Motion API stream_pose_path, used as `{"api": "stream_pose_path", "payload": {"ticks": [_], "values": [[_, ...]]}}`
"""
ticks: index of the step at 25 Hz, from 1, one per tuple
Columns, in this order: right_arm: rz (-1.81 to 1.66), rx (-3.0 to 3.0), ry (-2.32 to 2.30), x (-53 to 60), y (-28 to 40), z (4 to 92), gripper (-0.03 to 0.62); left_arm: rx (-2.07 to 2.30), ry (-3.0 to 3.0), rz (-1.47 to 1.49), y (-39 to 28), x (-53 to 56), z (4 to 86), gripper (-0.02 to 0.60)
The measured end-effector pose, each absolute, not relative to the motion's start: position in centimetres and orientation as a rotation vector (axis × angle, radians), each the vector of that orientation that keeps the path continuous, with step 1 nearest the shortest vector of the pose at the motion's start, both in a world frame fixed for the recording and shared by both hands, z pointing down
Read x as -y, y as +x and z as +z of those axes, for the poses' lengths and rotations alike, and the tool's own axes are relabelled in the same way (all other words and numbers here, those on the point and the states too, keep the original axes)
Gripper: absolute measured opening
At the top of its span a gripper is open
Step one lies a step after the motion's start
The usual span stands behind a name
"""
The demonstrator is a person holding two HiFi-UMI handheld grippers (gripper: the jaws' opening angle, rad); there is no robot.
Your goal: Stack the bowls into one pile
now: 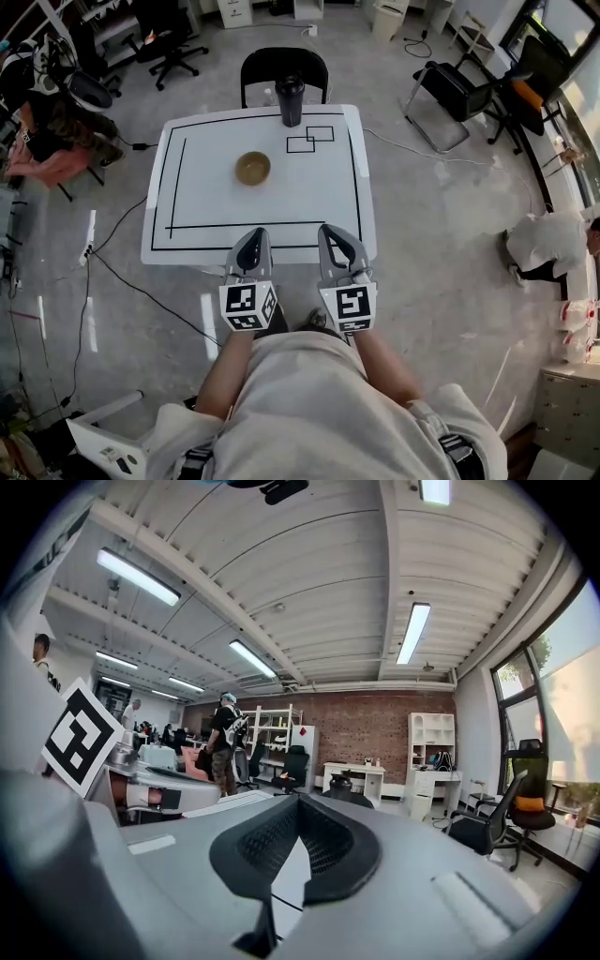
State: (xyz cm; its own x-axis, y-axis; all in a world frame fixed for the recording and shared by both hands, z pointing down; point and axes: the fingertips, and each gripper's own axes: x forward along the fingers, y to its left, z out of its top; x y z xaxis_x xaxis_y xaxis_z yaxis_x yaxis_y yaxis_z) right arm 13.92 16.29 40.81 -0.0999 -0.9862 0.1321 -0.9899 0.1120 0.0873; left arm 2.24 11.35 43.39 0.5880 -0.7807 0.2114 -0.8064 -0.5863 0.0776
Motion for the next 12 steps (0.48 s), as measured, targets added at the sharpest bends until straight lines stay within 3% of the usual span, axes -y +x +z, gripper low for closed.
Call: {"api": "stream_pose_path", "payload": {"ticks": [12], "values": [[0.041, 2.245, 2.042, -19.6, 15.5, 40.0, -0.002, 1.322, 2.691, 0.264, 4.1, -14.6, 42.2, 0.003]]}}
